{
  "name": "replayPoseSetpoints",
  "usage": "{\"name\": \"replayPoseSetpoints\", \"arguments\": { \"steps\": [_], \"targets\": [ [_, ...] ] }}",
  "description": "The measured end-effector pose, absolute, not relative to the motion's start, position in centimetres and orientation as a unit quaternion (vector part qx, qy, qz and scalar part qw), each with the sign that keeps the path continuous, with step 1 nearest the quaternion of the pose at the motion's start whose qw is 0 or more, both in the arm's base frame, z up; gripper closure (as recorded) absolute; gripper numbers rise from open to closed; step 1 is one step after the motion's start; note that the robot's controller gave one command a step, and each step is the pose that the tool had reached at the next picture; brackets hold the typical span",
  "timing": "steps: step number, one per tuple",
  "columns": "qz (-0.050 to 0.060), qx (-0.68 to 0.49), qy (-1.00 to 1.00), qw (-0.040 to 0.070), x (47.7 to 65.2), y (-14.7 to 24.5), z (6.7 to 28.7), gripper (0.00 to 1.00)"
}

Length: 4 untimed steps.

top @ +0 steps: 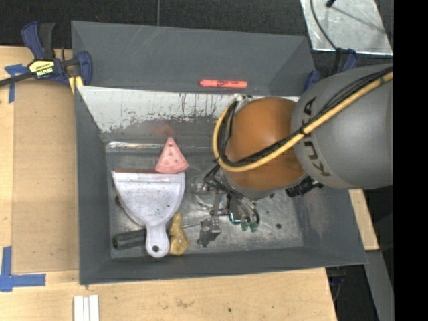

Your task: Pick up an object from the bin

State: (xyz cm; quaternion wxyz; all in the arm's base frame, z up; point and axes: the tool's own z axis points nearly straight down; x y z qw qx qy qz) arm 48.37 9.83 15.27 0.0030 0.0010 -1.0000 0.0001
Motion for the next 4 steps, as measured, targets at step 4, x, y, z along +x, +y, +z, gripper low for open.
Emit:
{"name": "replayPoseSetpoints", "arguments": {
  "steps": [4],
  "targets": [
    [0.0, 0.111, -0.994, -0.003, 49.8, 4.9, 7.2, 0.0]
  ]
}}
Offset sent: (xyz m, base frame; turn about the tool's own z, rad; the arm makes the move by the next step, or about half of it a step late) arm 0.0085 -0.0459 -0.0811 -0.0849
